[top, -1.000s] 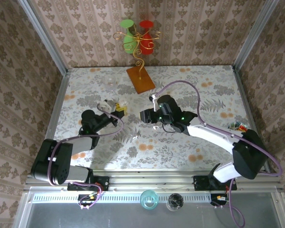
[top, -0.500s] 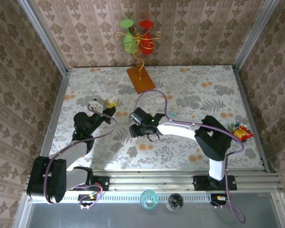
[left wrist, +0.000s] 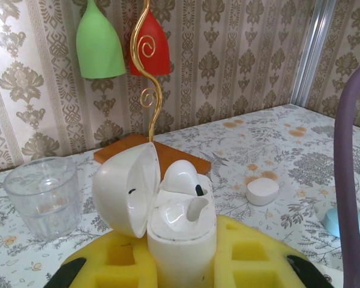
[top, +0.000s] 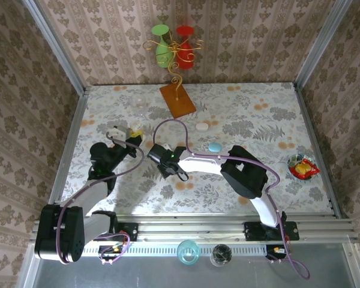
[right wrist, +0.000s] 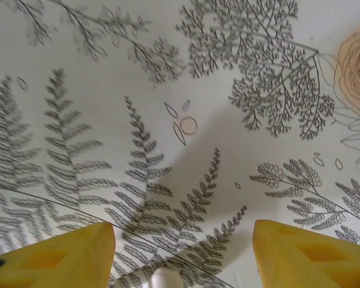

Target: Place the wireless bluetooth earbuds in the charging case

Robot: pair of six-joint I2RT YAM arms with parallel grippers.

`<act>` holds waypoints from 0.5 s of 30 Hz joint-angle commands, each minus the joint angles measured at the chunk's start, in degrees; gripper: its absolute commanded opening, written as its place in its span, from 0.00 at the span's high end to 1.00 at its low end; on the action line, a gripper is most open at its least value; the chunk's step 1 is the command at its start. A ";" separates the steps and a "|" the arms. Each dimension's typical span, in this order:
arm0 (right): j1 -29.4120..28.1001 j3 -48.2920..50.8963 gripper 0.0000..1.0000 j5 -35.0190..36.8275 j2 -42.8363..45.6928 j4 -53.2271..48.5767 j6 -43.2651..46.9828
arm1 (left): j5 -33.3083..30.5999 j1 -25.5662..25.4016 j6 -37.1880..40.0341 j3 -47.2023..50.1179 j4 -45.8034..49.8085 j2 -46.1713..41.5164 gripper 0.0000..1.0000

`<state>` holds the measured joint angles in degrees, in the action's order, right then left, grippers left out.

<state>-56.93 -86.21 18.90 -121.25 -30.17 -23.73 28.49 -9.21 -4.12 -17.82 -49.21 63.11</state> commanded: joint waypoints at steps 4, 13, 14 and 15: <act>-0.20 0.04 0.35 0.84 1.12 -5.14 1.35 | 1.04 0.54 -0.98 0.77 -1.11 -0.89 1.00; 0.06 4.27 0.41 -0.43 6.17 -7.57 0.51 | 1.66 0.66 -1.50 1.04 -2.91 -0.31 1.00; 0.13 4.68 0.42 -0.88 6.57 -7.58 0.51 | 1.66 0.61 -1.52 1.04 -2.91 -0.31 1.00; 0.22 4.98 0.42 -1.56 7.01 -7.59 0.56 | 1.61 0.67 -1.45 1.04 -2.88 -0.44 1.00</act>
<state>-56.88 -82.30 18.55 -117.12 -35.09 -22.87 28.75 -9.21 -4.38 -17.32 -49.58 63.13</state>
